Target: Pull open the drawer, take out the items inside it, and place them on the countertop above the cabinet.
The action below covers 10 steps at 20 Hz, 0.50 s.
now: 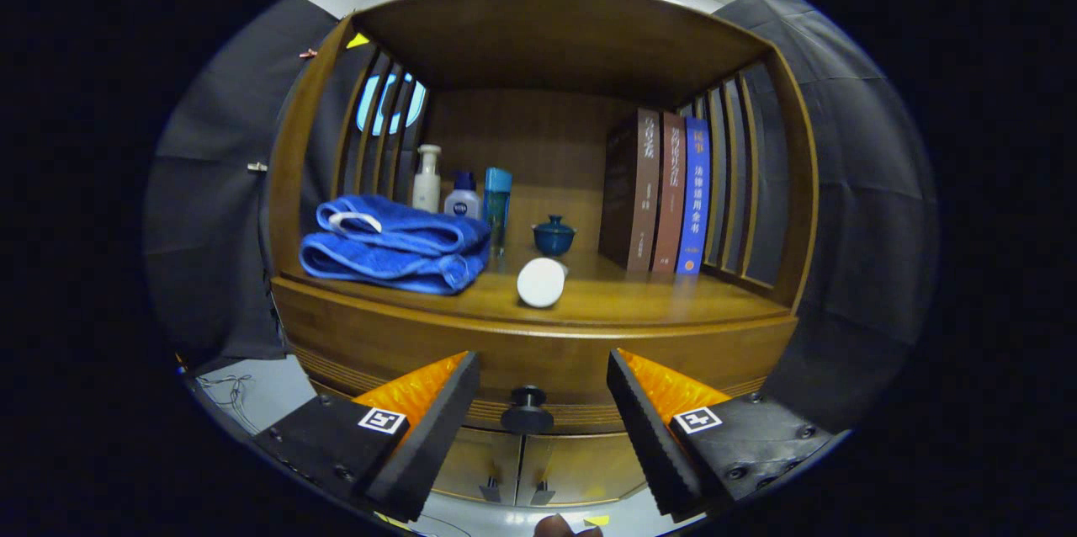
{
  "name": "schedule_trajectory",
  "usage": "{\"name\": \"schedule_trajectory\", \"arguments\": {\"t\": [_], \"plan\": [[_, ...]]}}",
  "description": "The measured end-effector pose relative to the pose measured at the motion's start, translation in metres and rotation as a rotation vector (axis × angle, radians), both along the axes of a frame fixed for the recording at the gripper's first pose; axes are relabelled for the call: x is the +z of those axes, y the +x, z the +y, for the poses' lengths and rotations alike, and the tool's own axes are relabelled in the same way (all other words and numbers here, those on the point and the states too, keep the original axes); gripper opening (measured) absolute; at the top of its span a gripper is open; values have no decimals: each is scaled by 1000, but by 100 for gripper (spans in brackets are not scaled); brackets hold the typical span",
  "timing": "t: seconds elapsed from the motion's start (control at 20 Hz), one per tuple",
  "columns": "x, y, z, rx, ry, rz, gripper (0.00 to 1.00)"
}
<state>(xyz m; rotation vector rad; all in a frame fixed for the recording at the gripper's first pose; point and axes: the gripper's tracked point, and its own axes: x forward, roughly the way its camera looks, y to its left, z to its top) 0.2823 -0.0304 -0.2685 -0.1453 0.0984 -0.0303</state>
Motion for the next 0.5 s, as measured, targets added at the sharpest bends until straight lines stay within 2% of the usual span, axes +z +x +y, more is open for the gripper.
{"name": "schedule_trajectory", "arguments": {"t": [0.35,0.5], "plan": [[105,-81,9,25,112,-73,99],[146,-121,-1,-16,93,-117,99]]}}
